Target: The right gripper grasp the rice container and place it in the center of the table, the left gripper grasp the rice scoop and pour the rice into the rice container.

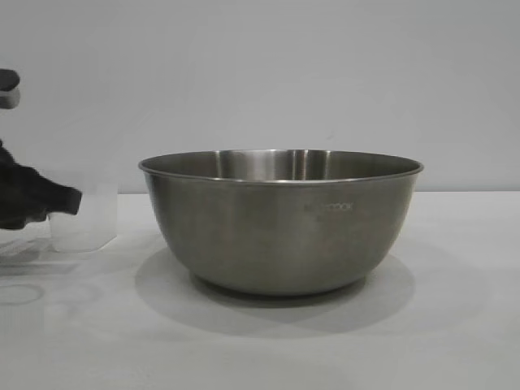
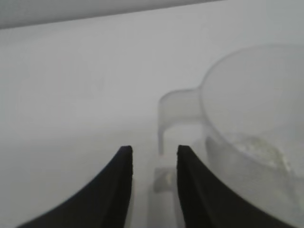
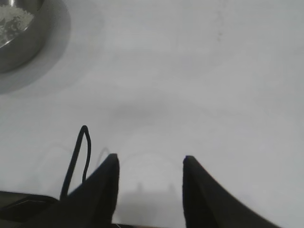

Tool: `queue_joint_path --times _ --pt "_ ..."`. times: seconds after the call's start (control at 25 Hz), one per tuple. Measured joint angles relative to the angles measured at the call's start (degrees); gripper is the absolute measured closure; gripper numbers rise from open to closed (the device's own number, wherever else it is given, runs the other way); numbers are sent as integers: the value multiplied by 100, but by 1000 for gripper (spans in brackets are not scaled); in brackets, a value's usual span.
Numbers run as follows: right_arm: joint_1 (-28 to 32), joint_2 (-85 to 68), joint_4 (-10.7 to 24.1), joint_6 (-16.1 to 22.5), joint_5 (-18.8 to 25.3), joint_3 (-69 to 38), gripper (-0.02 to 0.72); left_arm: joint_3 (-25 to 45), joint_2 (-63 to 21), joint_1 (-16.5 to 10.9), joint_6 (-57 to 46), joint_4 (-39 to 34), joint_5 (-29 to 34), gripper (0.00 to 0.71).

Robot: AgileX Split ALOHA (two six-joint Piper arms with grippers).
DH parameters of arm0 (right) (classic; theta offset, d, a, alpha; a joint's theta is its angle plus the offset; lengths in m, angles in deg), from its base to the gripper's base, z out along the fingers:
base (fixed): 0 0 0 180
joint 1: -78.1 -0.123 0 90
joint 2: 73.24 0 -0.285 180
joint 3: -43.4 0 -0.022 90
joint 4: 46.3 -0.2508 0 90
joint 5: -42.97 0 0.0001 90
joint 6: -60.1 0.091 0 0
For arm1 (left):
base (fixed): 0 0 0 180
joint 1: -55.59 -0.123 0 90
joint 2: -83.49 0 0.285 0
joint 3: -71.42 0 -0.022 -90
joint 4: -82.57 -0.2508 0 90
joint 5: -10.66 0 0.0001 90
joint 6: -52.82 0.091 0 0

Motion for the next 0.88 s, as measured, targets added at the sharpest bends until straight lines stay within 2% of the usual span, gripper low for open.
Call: queue_joint_path --times 0.16,0.2,0.32,0.4,0.48,0.68,0.88 --pt "0 0 0 0 0 0 398 354 -134 0 -504 -17 0 478" --pt "0 0 0 0 0 0 398 416 -207 0 -572 -17 0 437" --pt "0 0 0 0 0 0 398 539 -422 -12 -543 251 0 456" --pt "0 0 0 0 0 0 398 548 -466 -123 -442 365 0 456" --pt "0 0 0 0 0 0 398 548 -466 -406 -472 215 0 456" --pt "0 0 0 0 0 0 398 548 -466 -1333 -735 -561 0 456" --pt "0 0 0 0 0 0 398 548 -466 -2390 -1048 -2047 0 456"
